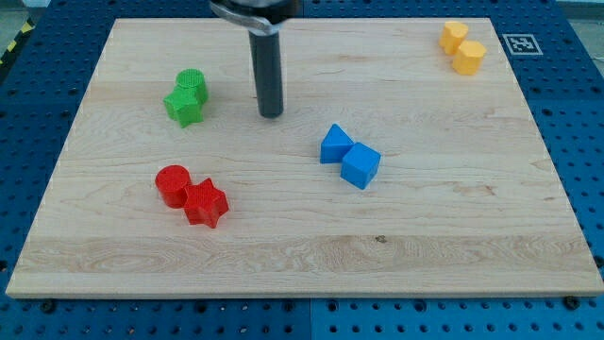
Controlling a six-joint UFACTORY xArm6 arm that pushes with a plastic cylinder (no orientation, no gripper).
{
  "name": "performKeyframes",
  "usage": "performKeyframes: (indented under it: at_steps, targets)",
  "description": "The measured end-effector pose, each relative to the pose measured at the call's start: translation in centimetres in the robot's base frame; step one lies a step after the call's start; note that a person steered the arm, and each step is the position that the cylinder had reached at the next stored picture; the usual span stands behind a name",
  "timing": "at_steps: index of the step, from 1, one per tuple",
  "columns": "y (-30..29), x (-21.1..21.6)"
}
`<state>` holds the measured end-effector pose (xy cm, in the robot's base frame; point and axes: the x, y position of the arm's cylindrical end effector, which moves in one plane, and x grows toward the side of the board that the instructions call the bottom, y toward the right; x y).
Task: Nudge the blue triangle top a bit
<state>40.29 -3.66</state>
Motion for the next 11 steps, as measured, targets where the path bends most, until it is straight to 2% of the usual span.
performKeyframes:
  at_steps: [1,3,4,5,6,7,10,11]
  targets:
    - [0.1,2.7]
    - [-0.3,4.5]
    - [1.2,6.9]
    - [1.2,6.8]
    - [1.9,4.8]
    - [4.0,6.9]
    - [4.4,8.4]
    - [4.4,10.4]
